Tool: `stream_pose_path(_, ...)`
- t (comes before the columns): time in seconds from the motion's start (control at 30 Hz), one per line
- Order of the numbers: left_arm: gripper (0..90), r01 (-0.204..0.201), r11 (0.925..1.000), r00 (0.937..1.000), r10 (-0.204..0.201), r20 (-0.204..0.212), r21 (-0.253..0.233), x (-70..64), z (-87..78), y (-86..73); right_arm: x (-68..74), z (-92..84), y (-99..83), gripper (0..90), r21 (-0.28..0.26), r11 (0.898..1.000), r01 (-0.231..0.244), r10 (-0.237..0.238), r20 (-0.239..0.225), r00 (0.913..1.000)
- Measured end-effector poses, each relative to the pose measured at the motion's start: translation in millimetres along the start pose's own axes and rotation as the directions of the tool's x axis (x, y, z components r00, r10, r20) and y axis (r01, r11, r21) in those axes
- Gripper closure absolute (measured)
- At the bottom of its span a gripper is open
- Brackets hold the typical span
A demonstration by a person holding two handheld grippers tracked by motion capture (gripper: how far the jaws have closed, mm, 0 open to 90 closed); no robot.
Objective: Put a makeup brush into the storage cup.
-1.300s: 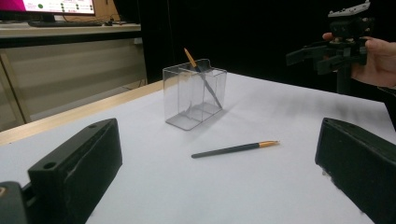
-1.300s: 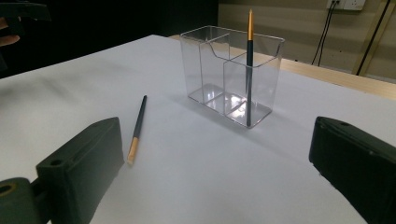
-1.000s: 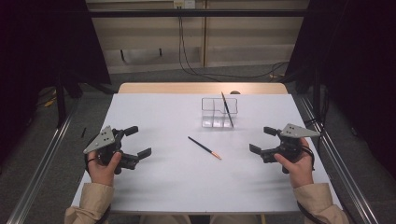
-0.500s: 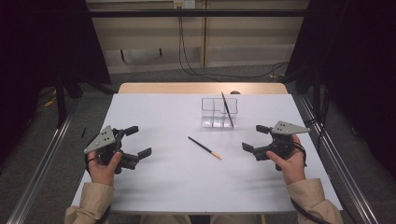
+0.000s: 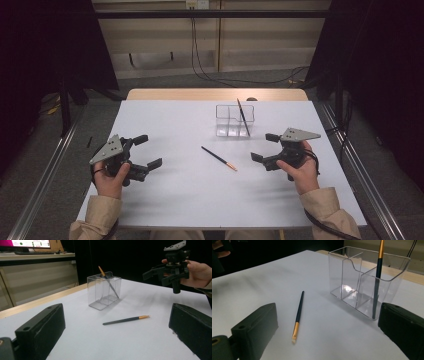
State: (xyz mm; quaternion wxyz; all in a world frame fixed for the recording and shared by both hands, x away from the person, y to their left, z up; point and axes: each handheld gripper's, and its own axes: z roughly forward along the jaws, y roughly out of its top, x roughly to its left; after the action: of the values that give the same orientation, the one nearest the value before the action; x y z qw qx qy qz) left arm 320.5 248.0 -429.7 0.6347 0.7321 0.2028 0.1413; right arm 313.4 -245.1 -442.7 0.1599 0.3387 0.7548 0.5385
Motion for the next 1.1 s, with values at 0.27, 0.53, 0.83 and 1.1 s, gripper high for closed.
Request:
stream_pose_path(0.27, 0.5, 0.000, 1.0000, 1.0000, 0.000, -0.001, 0.001, 0.0, 0.1, -0.1, 4.1, 8.2, 5.2, 2.2, -0.024, 1.000, 0.000, 0.000, -0.013, 0.9999)
stream_pose_path(0.53, 0.4, 0.001, 1.0000, 1.0000, -0.001, 0.000, 0.001, -0.2, 0.6, -0.1, 8.1, 19.1, 9.3, 2.2, -0.046, 0.999, -0.004, 0.002, -0.030, 0.9996)
stream_pose_path(0.83, 0.4, -0.002, 1.0000, 1.0000, 0.002, 0.001, -0.004, 0.5, -0.1, 0.2, 13.4, 33.7, 12.4, 2.8, -0.059, 0.998, -0.001, -0.002, -0.046, 0.9989)
stream_pose_path(1.1, 0.4, 0.000, 1.0000, 1.0000, 0.000, 0.001, -0.002, 0.6, 0.3, 0.2, 16.4, 47.2, 15.8, 3.3, -0.038, 0.999, -0.002, 0.000, -0.060, 0.9982)
